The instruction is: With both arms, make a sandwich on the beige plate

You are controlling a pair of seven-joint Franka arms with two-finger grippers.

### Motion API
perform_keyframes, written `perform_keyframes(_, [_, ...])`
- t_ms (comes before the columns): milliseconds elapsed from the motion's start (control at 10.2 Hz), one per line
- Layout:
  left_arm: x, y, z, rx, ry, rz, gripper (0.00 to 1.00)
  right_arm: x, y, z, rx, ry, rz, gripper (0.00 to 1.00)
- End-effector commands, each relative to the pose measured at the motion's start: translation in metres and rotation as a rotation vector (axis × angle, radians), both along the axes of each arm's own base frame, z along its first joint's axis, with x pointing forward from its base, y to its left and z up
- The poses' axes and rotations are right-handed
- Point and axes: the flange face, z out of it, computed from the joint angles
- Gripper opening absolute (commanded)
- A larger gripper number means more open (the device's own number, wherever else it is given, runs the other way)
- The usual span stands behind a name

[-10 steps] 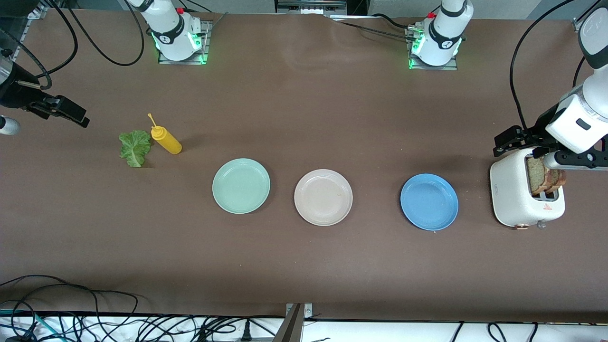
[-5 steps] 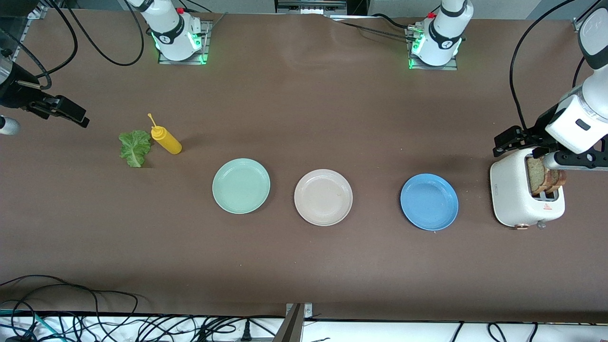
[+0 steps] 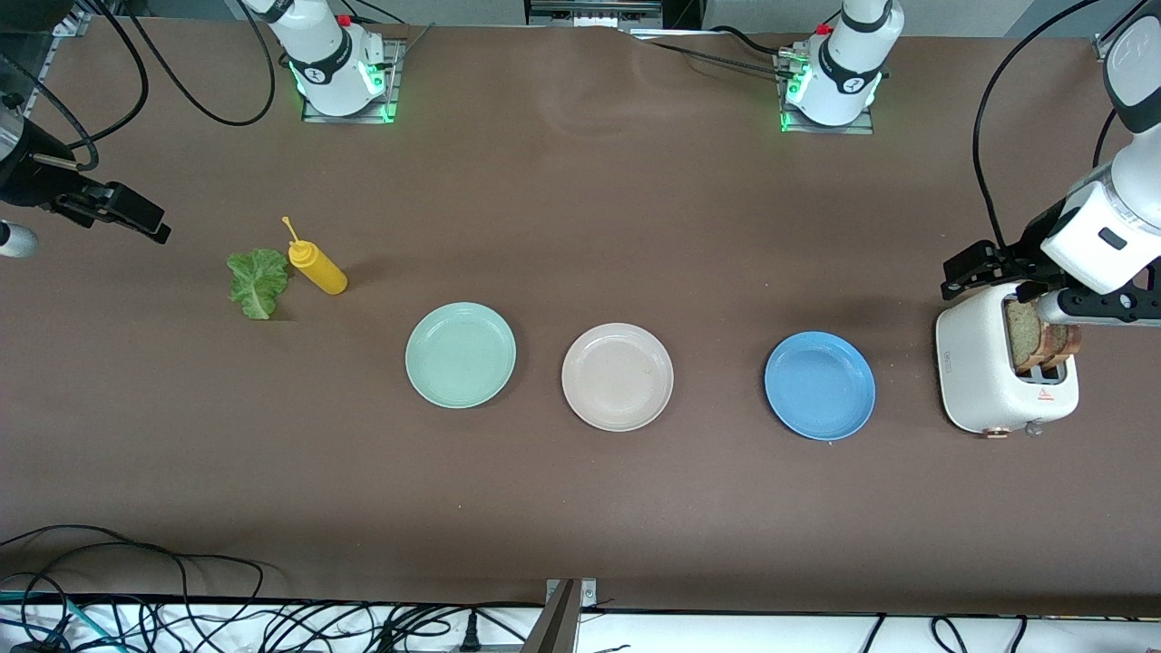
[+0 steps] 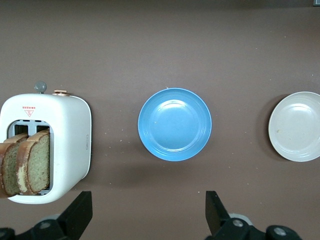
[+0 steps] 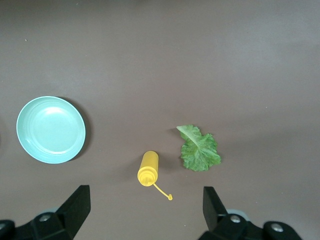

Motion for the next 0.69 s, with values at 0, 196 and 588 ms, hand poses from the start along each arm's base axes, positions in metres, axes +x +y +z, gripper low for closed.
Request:
perform_keyframes(0, [0.0009, -0.0002, 0.0011, 0.020, -0.005, 0.009, 1.00, -0.0030, 0.0004, 0.0076, 0.005, -0.006, 0.008, 1.00])
perform_keyframes(196, [0.0019, -0.0002, -0.0017, 0.020, 0.000, 0.009, 1.00, -0.0030, 0.0004, 0.0076, 0.005, -0.006, 0.006, 1.00])
perform_keyframes(588, [0.0024, 0.0007, 0.0012, 0.020, -0.007, 0.011, 1.00, -0.0032, 0.0004, 0.0075, 0.005, -0.005, 0.006, 1.00])
